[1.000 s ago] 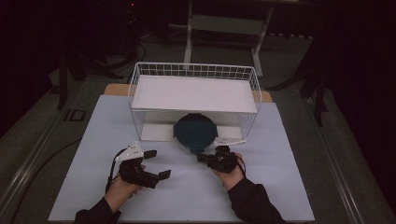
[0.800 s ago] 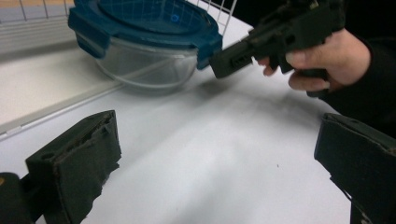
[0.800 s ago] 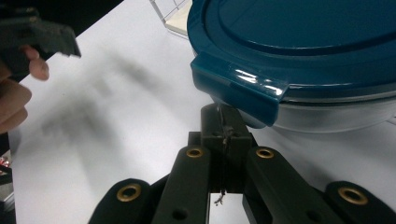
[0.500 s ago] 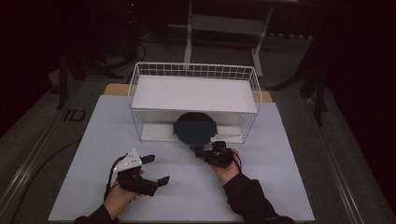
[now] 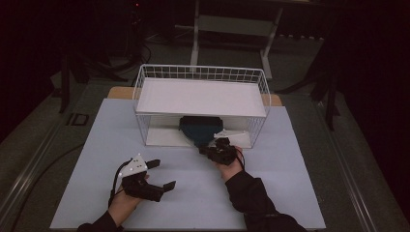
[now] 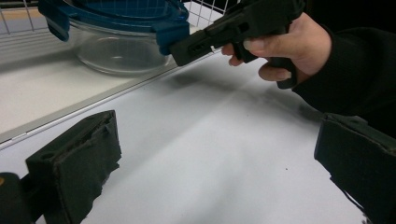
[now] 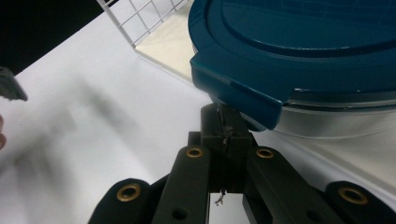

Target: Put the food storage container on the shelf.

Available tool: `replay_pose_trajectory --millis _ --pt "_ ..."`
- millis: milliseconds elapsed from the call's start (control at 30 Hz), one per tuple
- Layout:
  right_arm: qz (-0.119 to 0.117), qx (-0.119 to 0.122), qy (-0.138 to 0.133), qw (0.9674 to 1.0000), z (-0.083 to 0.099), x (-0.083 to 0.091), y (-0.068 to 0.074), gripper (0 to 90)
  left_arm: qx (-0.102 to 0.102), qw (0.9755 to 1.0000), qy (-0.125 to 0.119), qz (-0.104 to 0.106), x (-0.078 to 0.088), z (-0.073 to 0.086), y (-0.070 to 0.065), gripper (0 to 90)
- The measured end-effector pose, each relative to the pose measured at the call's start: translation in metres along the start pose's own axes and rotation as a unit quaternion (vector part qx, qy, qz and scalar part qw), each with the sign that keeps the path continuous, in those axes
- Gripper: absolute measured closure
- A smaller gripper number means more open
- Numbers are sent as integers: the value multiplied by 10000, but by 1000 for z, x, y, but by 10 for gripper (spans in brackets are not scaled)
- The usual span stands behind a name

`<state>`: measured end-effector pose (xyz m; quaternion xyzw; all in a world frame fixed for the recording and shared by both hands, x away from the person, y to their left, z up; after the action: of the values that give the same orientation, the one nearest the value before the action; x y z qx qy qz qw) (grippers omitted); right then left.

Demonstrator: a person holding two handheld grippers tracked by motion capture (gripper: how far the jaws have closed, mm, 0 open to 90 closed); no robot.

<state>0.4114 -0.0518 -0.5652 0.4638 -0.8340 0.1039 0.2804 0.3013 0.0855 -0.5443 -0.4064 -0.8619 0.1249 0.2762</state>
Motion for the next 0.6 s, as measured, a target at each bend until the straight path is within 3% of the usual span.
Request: replay_pose_trajectory --millis 367,533,600 --pt "170 -194 -76 9996 -6 -3 -19 898 59 9999 -12 91 0 -1 -1 5" --pt "118 -213 -103 9997 -7 -5 -18 896 63 9999 -38 92 1 -1 -1 5" --pt "90 -213 -115 9997 -6 -4 -18 855 40 10000 -27 80 1 -1 -1 5"
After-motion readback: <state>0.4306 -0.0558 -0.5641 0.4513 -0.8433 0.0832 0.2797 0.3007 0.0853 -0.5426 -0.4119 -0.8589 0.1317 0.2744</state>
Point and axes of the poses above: each handheld gripper's, and its own axes: x roughly backward along the jaws, z roughly out of its underside, y roughly to its left, the point moved 10 cm from there along -x, roughly forward along the jaws, and after that the axes turned 15 degrees about x, right-handed, at the moved point
